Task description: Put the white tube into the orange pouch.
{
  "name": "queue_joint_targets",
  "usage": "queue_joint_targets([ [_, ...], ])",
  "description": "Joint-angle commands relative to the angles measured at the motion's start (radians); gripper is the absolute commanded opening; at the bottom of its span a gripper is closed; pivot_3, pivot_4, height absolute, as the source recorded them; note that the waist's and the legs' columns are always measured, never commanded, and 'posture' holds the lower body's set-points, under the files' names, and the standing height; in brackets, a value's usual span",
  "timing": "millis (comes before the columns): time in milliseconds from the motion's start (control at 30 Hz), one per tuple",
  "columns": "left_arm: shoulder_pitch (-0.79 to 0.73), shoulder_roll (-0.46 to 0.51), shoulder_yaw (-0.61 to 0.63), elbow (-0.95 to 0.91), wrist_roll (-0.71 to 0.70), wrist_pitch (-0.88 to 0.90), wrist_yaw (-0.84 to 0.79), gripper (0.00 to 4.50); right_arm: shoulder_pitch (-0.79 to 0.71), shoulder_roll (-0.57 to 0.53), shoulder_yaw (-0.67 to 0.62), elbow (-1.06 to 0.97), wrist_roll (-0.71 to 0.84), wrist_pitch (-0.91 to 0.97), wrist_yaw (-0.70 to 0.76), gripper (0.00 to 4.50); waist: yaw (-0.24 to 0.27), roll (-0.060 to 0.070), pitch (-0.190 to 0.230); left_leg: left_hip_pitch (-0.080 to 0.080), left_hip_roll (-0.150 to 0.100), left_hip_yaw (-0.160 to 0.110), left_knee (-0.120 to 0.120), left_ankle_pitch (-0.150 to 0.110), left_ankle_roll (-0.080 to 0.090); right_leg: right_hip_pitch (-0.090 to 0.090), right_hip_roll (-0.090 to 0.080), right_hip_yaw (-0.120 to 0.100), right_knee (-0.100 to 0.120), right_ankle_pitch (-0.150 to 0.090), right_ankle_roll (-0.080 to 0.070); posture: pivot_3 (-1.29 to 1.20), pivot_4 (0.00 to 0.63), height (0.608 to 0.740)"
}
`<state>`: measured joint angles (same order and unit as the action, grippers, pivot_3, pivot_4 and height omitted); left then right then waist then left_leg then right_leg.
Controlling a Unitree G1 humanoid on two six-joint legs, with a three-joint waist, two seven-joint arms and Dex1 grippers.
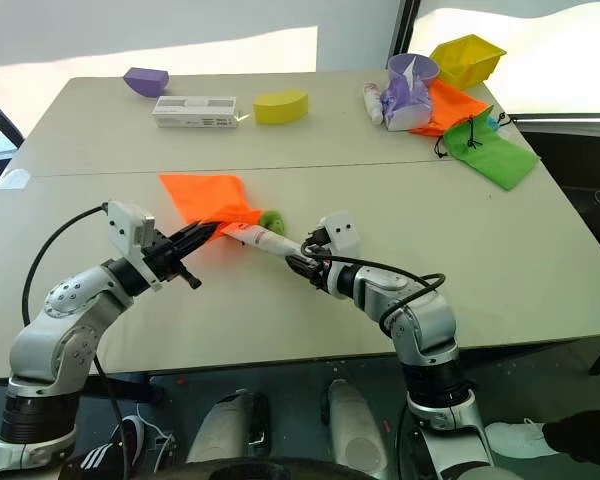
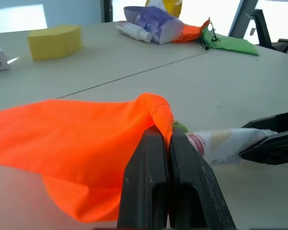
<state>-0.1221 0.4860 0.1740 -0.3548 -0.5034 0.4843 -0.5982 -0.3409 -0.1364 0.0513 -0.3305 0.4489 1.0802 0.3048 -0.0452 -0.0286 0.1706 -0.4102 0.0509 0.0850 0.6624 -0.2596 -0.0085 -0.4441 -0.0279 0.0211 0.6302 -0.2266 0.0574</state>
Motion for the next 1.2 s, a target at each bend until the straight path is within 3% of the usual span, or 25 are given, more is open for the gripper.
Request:
queue_joint_targets([
  [33,0.050,0.007,0.040,0.007,-0.018,-0.035,-0.027,0.00,-0.018,0.071,-0.060,-0.034,0.046,0.013,-0.049,1.87,-0.001,0.000,0.000,0.000,0.000,0.000,0.000,0.000,0.000,0.000,0.000,0.000,0.000,0.000,0.000,0.00,0.150,0.740],
  [133,0.078,-0.019,0.052,0.002,-0.045,-0.030,-0.012,0.00,-0.025,0.143,-0.102,-0.030,0.086,0.022,-0.079,1.87,0.002,0.000,0.000,0.000,0.001,0.000,0.000,0.000,0.000,0.000,0.000,0.000,0.000,0.000,0.000,0.00,0.150,0.740],
  [267,0.095,-0.056,0.054,-0.022,-0.079,-0.017,0.009,0.00,-0.017,0.126,-0.041,-0.029,0.071,0.024,-0.064,1.87,0.003,0.000,0.000,-0.001,0.000,0.000,0.000,0.000,0.000,0.000,-0.003,-0.001,-0.001,0.000,0.000,0.00,0.150,0.740],
  [467,0.077,-0.093,0.055,-0.041,-0.134,0.020,0.054,0.00,-0.034,-0.033,0.182,-0.008,-0.059,-0.128,0.032,1.87,0.001,0.000,0.000,-0.002,-0.001,0.001,-0.001,0.000,0.000,-0.001,-0.004,0.000,-0.003,0.000,0.000,0.00,0.150,0.740],
  [767,0.087,-0.090,0.040,-0.053,-0.142,0.034,0.062,0.00,-0.075,0.139,0.007,0.020,0.061,-0.108,-0.031,1.87,0.001,0.000,0.000,-0.001,0.001,-0.001,-0.002,0.000,0.000,-0.001,0.000,-0.001,-0.001,0.000,0.000,0.00,0.150,0.740],
  [833,0.083,-0.098,0.025,-0.060,-0.135,0.034,0.069,0.00,-0.085,0.128,0.022,0.022,0.037,-0.123,-0.025,1.87,0.001,0.000,0.000,-0.001,0.000,0.000,-0.002,0.000,0.000,-0.001,-0.001,-0.001,-0.002,0.000,0.000,0.00,0.150,0.740],
  [967,0.027,-0.147,0.017,-0.086,-0.175,0.073,0.132,0.00,-0.091,0.024,0.183,0.070,-0.121,-0.227,-0.009,1.87,0.004,0.000,0.000,-0.002,-0.001,0.000,-0.002,0.000,0.000,0.000,-0.002,-0.001,-0.003,0.000,0.000,0.00,0.150,0.740],
  [1200,0.036,-0.104,0.038,-0.084,-0.176,0.072,0.109,0.00,-0.079,0.125,0.042,0.107,-0.048,-0.156,-0.085,1.87,0.001,0.000,0.000,-0.002,0.000,-0.001,-0.003,0.000,0.000,-0.002,0.000,0.000,-0.002,0.000,0.000,0.00,0.150,0.740],
])
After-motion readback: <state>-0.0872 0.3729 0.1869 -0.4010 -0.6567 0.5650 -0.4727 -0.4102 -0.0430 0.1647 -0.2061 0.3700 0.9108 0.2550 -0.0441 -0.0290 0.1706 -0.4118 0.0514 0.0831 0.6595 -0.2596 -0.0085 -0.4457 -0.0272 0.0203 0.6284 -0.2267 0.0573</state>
